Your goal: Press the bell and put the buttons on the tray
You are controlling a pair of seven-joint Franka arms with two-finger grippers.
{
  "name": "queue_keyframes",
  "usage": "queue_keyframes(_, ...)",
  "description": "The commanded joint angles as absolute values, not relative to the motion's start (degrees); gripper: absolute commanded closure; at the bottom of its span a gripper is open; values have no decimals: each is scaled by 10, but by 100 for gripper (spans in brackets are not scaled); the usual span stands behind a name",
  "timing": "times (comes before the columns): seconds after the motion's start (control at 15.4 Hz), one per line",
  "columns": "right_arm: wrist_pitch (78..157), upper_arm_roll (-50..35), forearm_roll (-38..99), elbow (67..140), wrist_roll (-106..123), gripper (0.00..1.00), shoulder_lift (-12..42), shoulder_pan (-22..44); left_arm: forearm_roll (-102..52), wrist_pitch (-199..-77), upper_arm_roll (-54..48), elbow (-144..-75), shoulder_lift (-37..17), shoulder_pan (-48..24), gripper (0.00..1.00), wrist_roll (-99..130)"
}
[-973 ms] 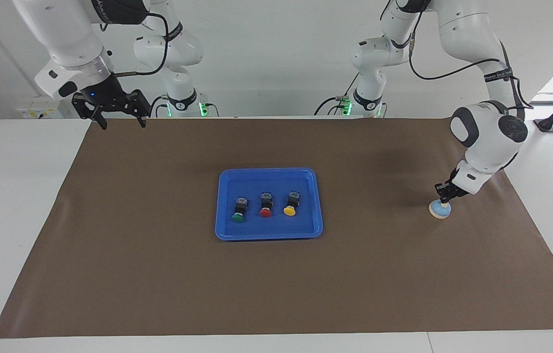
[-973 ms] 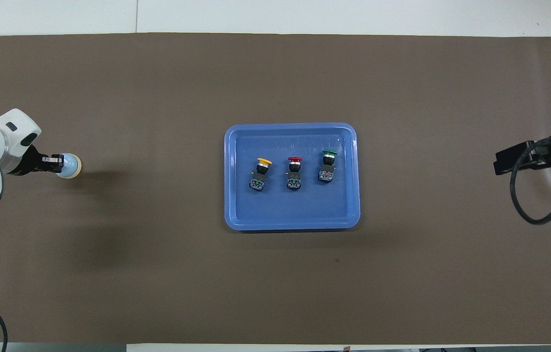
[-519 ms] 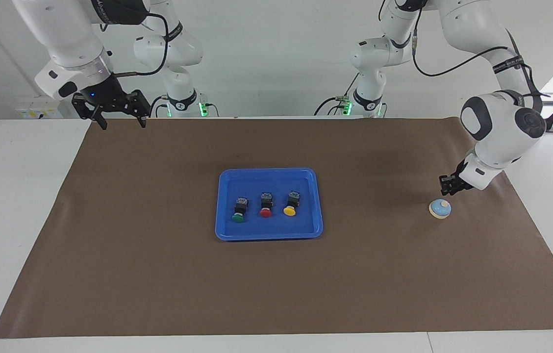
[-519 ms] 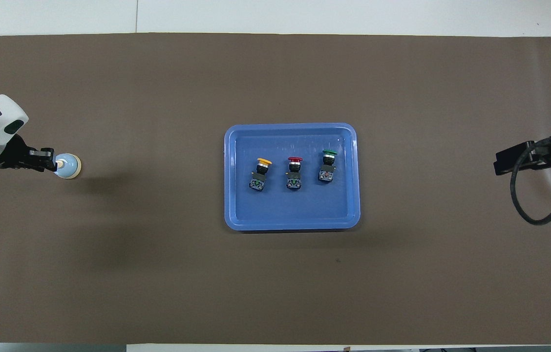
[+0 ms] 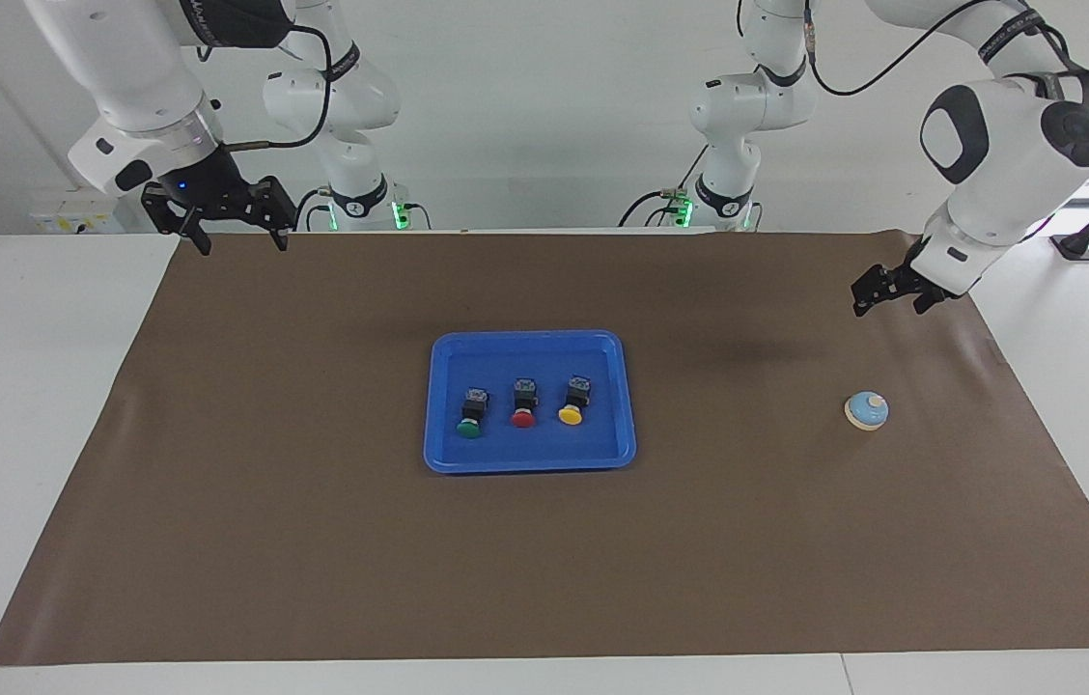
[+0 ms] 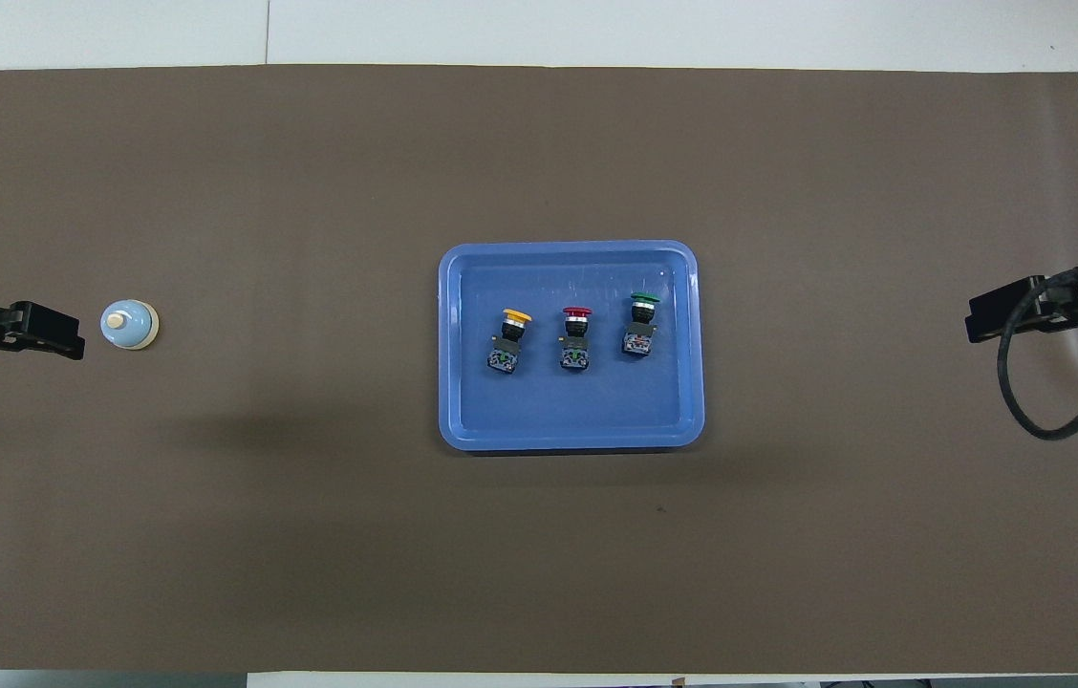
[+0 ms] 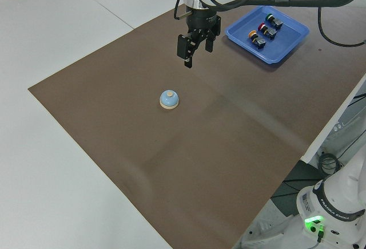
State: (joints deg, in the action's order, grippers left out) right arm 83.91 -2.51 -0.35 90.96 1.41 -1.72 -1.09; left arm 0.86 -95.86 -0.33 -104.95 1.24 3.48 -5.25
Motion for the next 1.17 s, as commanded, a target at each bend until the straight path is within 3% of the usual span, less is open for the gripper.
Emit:
queue_keyframes(0.0,841,-30,3,921,19,0,-27,-20,11,-912,-1,-1024,15,29,0,-46)
queue_keyframes(1.1,841,-29,3,921,19,0,-27,-20,-20,-922,4,-968,-14,3,0,-44)
